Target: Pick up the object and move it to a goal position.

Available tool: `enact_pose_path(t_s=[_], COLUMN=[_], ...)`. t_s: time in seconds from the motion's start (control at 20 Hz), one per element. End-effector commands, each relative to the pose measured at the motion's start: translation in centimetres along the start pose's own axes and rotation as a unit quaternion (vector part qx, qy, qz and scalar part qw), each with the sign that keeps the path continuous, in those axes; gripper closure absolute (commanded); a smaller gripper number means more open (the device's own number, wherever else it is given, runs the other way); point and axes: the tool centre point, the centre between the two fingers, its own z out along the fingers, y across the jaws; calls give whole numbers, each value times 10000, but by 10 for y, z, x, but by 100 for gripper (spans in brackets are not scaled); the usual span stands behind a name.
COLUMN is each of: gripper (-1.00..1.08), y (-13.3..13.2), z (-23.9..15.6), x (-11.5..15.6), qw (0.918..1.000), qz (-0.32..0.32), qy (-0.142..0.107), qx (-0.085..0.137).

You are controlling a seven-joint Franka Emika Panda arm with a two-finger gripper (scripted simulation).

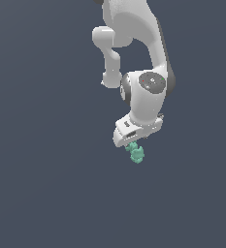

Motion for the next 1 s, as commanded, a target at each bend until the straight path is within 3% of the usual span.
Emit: enact_pose_path(t_s=[0.0, 0.6, 0.65, 0.95], gripper=[-92, -92, 108, 108], y=[0, -1, -1, -1], z=[9, 45, 45, 45], x=[0, 1, 1, 1], qw=[10000, 10000, 10000, 10000], qz=[-6, -28, -28, -28], qy=[-5, -3, -3, -3], qx=[2, 4, 4, 4])
